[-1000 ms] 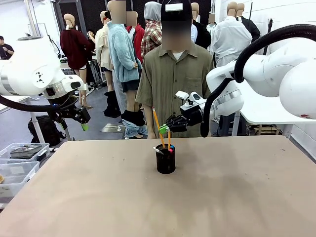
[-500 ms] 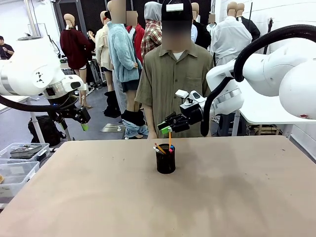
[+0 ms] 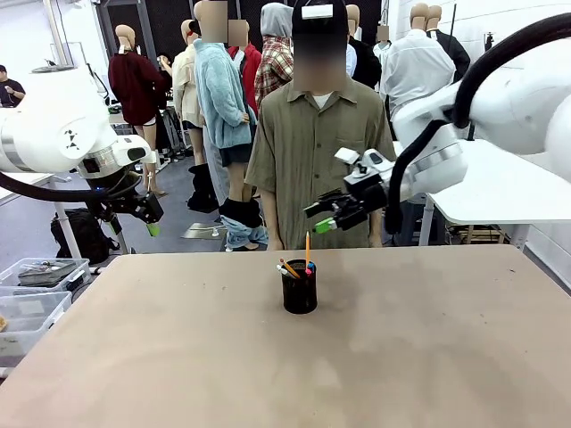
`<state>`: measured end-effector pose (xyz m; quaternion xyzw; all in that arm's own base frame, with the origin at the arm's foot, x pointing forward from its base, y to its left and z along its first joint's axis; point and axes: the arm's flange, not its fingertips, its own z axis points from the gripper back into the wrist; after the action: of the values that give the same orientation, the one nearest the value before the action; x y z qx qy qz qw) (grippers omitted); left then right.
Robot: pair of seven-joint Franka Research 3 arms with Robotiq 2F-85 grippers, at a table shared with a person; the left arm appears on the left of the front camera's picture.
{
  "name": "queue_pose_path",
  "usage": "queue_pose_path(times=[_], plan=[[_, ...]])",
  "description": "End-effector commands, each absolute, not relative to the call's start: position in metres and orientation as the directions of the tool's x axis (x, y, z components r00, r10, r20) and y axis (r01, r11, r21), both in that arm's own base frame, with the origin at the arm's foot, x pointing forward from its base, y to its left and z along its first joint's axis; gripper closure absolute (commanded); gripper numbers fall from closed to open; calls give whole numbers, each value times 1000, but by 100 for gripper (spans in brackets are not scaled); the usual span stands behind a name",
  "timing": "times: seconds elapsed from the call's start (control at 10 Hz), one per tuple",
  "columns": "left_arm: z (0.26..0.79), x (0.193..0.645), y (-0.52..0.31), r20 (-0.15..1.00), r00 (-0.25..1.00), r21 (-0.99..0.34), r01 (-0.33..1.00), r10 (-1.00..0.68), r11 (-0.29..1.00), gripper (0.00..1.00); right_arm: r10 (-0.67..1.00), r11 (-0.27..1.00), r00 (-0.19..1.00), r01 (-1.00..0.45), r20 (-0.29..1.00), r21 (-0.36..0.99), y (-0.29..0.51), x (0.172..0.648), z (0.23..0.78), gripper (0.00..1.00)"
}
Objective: Place the pens into the pen holder.
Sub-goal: Pick up a writing instrument from the table and place it into the Pen holder.
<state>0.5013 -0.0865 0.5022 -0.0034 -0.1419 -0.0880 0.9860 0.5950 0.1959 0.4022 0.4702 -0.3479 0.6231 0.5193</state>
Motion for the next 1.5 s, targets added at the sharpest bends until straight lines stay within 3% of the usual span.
queue_pose_path(times=[0.0, 0.3, 0.4, 0.8, 1.4], plan=[[502, 500, -84, 287, 940, 15, 188, -184, 982, 4, 359, -44, 26, -998, 933, 45, 159, 557, 414, 3], [502, 500, -84, 287, 940, 15, 188, -184, 982, 4, 395, 118, 181, -982, 901, 146, 93, 538, 423, 3], [502, 500, -84, 287, 940, 15, 188, -184, 982, 4, 340, 228, 288, -949, 895, 219, 73, 531, 423, 3], [502, 500, -84, 287, 940, 15, 188, -184, 982, 4, 155, 617, 711, -612, 686, 496, 35, 525, 440, 3], [502, 500, -84, 287, 940, 15, 188, -184, 982, 4, 60, 882, 908, -242, 414, 403, 47, 517, 490, 3]])
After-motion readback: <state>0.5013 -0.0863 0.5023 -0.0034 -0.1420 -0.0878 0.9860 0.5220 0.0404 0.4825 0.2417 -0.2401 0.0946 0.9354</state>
